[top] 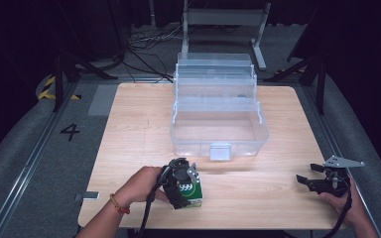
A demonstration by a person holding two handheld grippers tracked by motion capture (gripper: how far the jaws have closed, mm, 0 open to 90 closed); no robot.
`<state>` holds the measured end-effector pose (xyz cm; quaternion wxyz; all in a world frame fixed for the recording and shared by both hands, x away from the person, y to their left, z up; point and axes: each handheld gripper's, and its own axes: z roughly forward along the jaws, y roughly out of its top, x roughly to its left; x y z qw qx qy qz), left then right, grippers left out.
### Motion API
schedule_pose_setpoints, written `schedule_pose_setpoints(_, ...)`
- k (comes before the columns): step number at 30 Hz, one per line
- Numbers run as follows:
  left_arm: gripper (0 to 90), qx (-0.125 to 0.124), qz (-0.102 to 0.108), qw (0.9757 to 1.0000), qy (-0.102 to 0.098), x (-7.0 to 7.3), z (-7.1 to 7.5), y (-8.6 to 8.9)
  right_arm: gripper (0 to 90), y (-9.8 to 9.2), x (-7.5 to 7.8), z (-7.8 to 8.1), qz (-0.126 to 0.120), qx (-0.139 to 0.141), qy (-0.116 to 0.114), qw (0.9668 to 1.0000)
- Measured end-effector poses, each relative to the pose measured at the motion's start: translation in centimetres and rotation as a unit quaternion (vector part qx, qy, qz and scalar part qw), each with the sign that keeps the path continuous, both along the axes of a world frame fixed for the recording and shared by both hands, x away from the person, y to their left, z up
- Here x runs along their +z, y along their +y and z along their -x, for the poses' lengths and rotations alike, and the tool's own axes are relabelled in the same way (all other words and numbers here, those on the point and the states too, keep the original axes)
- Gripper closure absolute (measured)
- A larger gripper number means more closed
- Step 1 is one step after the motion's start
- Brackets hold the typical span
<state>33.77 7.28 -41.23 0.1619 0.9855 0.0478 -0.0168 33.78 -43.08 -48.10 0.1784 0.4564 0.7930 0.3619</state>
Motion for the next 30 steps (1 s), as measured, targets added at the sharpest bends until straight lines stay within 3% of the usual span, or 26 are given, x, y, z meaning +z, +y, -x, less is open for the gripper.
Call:
schedule_pose_setpoints(5, 15.2, 0.007, 0.002, 1.0, -0.001, 0.0, 0.1, 0.8, 20.1, 0.5, 0.8, -0.2, 0.011, -0.002, -0.019, 0.9998)
schedule_pose_setpoints(6, 15.2, 0.008, 0.004, 1.0, -0.003, -0.1, 0.1, 1.0, 22.5, 1.0, 1.7, -0.5, 0.014, 0.009, -0.029, 0.9994)
schedule_pose_setpoints(8, 15.3, 0.011, 0.008, 0.9999, -0.001, -0.1, 0.1, 1.1, 24.3, 1.2, 2.2, -0.6, 0.015, 0.013, -0.034, 0.9992)
schedule_pose_setpoints(11, 15.3, 0.012, 0.016, 0.9998, -0.003, -0.2, 0.1, 1.3, 27.0, 2.8, 4.9, -1.8, 0.008, 0.028, -0.055, 0.9981)
schedule_pose_setpoints(12, 15.3, 0.011, 0.017, 0.9998, -0.003, -0.2, 0.1, 1.4, 27.0, 2.8, 4.9, -1.8, 0.008, 0.028, -0.055, 0.9981)
schedule_pose_setpoints(15, 15.4, 0.01, 0.021, 0.9997, -0.005, -0.3, 0.2, 1.5, 29.6, 4.4, 6.9, -3.2, 0.003, 0.037, -0.073, 0.9966)
schedule_pose_setpoints(17, 15.4, 0.01, 0.02, 0.9997, -0.006, -0.3, 0.2, 1.6, 29.7, 5.3, 7.9, -4.1, -0.013, 0.052, -0.082, 0.9952)
schedule_pose_setpoints(18, 15.4, 0.01, 0.018, 0.9998, -0.007, -0.3, 0.2, 1.6, 30.0, 6.3, 8.6, -4.9, -0.008, 0.054, -0.092, 0.9943)
schedule_pose_setpoints(24, 15.5, 0.016, 0.015, 0.9997, -0.008, -0.3, 0.2, 2.0, 32.1, 8.3, 9.4, -7.0, -0.031, 0.071, -0.093, 0.9926)
schedule_pose_setpoints(26, 15.5, 0.015, 0.014, 0.9998, -0.009, -0.3, 0.2, 2.1, 32.6, 9.0, 9.4, -7.8, -0.019, 0.065, -0.089, 0.9938)
schedule_pose_setpoints(30, 15.6, 0.017, 0.004, 0.9998, -0.009, -0.2, 0.2, 2.2, 32.7, 10.2, 9.0, -9.3, -0.021, 0.069, -0.073, 0.9947)
